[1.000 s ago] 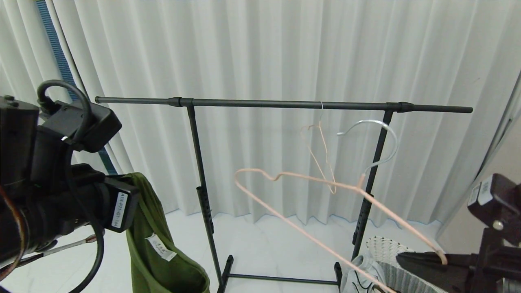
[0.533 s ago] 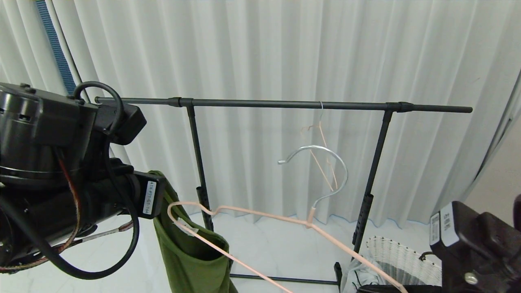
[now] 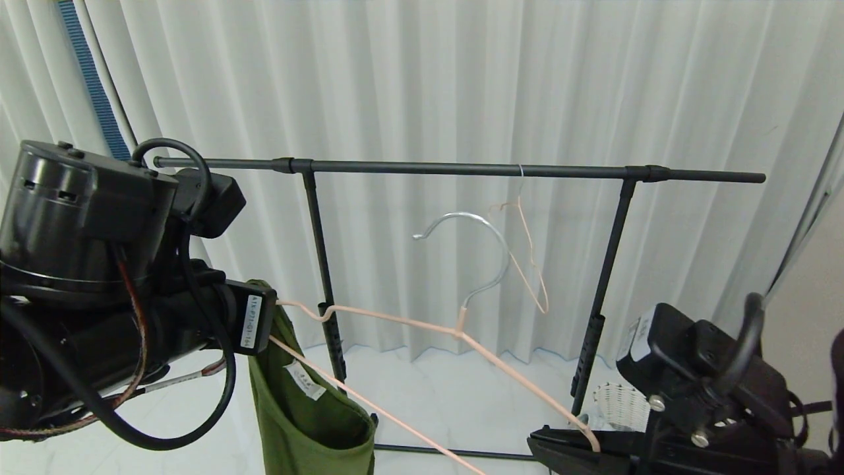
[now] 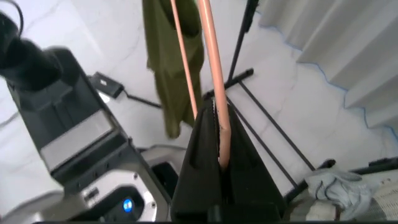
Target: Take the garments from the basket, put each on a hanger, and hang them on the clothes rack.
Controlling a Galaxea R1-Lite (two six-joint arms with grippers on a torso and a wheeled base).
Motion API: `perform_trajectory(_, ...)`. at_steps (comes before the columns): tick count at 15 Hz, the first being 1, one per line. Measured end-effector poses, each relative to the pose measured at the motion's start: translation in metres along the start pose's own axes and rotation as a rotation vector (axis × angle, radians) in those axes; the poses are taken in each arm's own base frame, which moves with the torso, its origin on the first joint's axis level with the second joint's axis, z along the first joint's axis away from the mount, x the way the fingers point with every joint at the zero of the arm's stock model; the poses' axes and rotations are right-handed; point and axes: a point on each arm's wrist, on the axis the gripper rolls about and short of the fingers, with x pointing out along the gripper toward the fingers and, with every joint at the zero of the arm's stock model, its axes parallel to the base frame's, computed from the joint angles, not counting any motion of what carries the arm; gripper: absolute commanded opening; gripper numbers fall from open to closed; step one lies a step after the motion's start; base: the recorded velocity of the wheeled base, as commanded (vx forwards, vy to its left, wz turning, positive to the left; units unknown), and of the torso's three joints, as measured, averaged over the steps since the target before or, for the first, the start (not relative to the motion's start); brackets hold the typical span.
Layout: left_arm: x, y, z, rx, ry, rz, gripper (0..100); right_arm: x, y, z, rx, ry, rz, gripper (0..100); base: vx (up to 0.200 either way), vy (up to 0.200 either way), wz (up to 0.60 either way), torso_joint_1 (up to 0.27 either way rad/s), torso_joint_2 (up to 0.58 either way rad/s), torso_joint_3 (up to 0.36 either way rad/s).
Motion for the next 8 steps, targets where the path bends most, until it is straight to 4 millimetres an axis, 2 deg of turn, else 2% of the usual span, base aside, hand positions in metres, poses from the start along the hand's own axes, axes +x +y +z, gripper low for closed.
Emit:
perform_trajectory(5,0.0,-0.001,0.0,-0.045,-0.005,0.025,0,0.026,-0.004,0.005,0.051,0.001,-0.066,0,0.0,0.0,0.0,0.0,0.0,0.0)
perform_trajectory(8,0.0,0.002,0.008,-0.065,-0.027,0.084,0,0.033,-0.006,0.004,0.113,0.04,-0.098,0,0.0,0.0,0.0,0.0,0.0,0.0)
